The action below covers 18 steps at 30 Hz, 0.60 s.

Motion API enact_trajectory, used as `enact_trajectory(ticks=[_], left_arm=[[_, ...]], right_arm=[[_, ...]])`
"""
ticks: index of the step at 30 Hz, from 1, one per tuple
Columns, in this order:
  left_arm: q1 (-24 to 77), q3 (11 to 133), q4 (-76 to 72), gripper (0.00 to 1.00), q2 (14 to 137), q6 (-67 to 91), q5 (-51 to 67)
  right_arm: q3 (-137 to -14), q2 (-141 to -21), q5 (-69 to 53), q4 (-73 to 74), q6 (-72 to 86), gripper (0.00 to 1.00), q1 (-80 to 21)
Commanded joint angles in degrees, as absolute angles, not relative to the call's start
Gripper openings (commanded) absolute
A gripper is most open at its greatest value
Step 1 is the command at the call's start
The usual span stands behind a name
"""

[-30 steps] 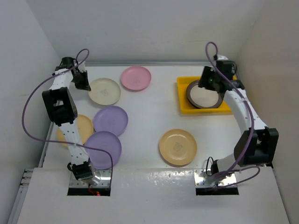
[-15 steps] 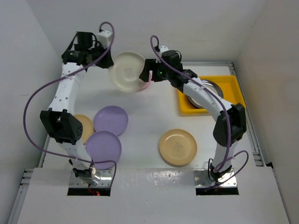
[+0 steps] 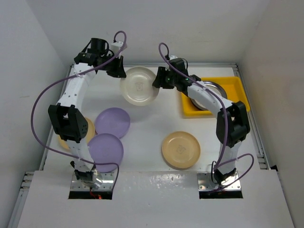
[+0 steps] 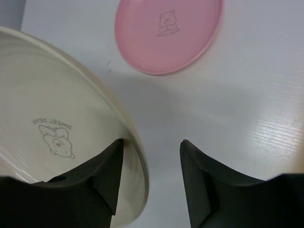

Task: Place the plates into the plastic bin on the countertop

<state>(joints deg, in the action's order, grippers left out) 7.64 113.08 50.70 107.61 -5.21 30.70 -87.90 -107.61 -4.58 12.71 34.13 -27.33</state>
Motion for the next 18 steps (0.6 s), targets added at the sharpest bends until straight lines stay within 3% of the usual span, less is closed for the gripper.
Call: enact_trajectory(ticks=[1, 2, 3, 5, 7, 8, 9, 11, 12, 18], left_arm=[[8.96, 114.70, 49.04, 0.00, 107.14, -3.96, 34.37], [8.96, 114.70, 49.04, 0.00, 107.14, -3.96, 34.89], [8.96, 114.70, 49.04, 0.00, 107.66, -3.96, 34.89], [8.96, 114.70, 49.04, 0.00, 107.67, -3.96, 34.89], [9.49, 114.70, 49.04, 0.03, 108.19, -4.48, 33.58], [9.49, 114.70, 49.04, 0.19, 108.19, -4.48, 32.79], [9.49, 114.70, 49.04, 0.51, 108.72, -5.18, 31.74], [8.80, 114.70, 49.04, 0.77, 108.72, -5.71, 28.05], [8.79, 114.70, 49.04, 0.97, 108.72, -5.71, 26.56], [3.52, 114.17, 49.04, 1.00, 109.25, -5.10, 18.11]], right_arm=[[-87.54, -107.75, -2.89, 11.60, 34.01, 0.39, -26.72], [-87.37, -107.67, -2.90, 11.51, 33.93, 0.39, -26.46], [-87.10, -107.67, -3.86, 11.25, 34.19, 0.22, -26.28], [-86.57, -107.14, -3.87, 10.46, 34.37, 0.00, -26.10], [-85.17, -105.48, -3.78, 9.15, 35.59, 0.00, -25.75], [-83.43, -104.86, -3.95, 8.53, 36.12, 0.00, -24.36], [-82.19, -103.11, -3.87, 7.05, 38.39, 0.00, -23.39], [-76.83, -99.07, -3.96, 5.37, 41.90, 0.00, -18.50], [-75.34, -98.01, -3.96, 5.01, 42.45, 0.00, -16.98], [-60.83, -86.05, -1.76, 11.15, 44.74, 0.00, 2.07]])
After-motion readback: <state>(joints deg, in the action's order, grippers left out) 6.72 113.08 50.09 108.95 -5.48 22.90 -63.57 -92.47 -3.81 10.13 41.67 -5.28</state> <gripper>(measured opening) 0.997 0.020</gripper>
